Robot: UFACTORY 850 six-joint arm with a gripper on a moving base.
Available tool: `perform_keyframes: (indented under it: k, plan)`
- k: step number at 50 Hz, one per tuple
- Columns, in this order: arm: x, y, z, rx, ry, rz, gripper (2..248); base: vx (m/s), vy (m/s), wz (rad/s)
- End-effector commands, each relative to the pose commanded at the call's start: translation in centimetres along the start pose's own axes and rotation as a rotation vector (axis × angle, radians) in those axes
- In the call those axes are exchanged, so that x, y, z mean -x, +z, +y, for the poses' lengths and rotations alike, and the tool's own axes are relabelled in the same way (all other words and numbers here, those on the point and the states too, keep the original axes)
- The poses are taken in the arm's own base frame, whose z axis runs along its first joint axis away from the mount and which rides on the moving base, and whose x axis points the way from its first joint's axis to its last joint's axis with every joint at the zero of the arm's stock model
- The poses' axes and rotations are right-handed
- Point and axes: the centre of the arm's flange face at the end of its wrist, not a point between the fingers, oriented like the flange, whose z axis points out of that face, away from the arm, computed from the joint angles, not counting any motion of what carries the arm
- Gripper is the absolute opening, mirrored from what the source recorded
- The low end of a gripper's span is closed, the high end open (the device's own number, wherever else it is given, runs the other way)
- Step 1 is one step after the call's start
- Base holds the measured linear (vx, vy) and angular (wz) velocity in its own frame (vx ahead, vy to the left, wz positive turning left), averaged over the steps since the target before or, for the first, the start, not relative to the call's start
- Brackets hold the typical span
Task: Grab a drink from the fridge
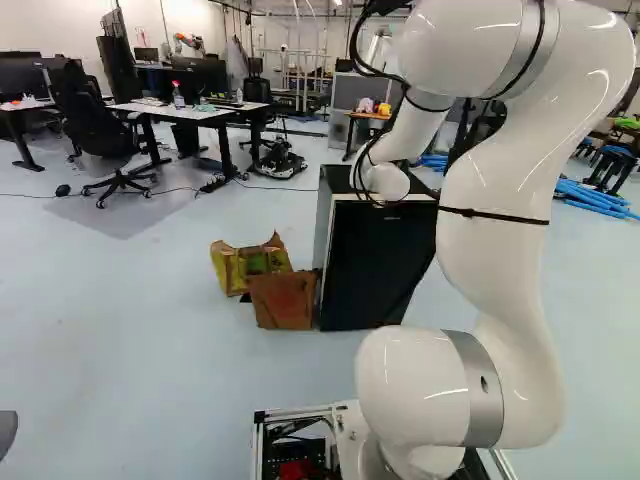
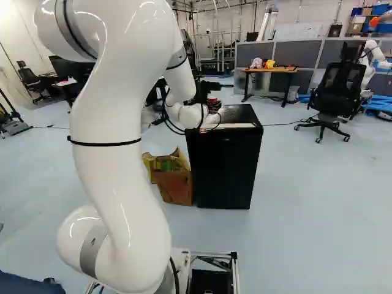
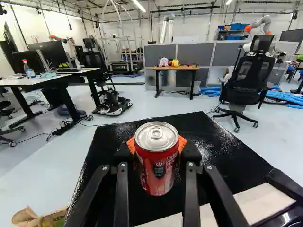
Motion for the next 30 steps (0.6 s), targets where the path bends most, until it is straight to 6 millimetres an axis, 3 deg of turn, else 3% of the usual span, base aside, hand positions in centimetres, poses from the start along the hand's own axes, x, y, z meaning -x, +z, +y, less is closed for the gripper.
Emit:
perform_keyframes:
  k: [30]
  plan:
    - [0.9,-7.8,-2.3,-0.059,-0.019,-0.048,100,0.0,0.0,0.0]
